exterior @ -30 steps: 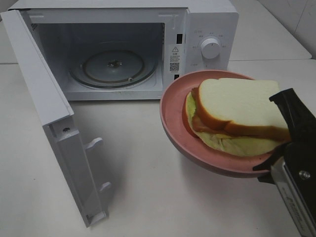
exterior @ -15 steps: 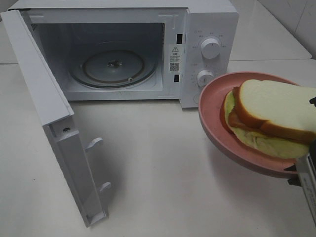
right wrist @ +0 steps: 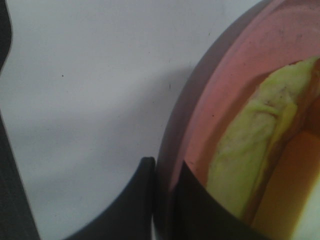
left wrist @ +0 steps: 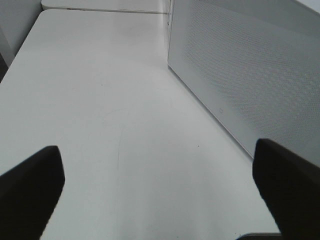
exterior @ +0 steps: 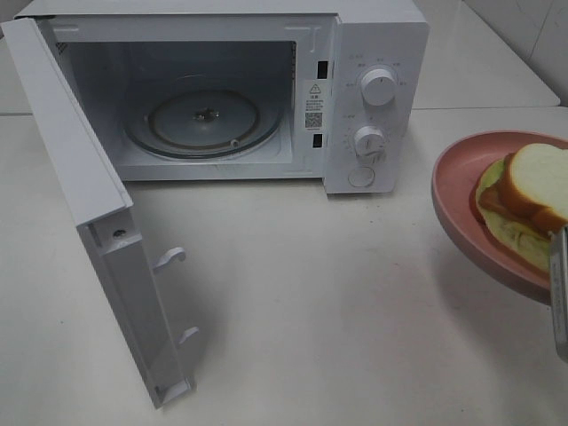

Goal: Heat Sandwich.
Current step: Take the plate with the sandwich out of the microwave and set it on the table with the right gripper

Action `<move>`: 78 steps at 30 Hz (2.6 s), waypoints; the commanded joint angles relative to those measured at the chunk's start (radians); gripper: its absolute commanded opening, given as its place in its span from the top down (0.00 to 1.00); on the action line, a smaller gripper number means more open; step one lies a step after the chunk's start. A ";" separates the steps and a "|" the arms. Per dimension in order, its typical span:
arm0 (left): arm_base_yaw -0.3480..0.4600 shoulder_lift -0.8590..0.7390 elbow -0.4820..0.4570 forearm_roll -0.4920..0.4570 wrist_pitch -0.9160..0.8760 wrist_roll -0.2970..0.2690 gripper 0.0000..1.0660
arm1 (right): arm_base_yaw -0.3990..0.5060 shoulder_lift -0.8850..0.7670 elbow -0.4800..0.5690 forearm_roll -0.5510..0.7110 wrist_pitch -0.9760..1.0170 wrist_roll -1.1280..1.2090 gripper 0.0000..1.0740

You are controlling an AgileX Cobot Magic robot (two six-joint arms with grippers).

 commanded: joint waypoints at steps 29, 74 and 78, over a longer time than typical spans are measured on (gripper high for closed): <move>-0.006 -0.016 0.002 0.003 0.000 -0.005 0.08 | 0.003 0.225 -0.031 -0.278 0.044 0.766 0.99; -0.006 -0.016 0.002 0.003 0.000 -0.005 0.08 | -0.279 0.718 -0.197 -0.467 -0.013 1.258 0.97; -0.006 -0.016 0.002 0.003 0.000 -0.005 0.08 | -0.322 0.745 -0.197 -0.487 -0.018 1.282 0.97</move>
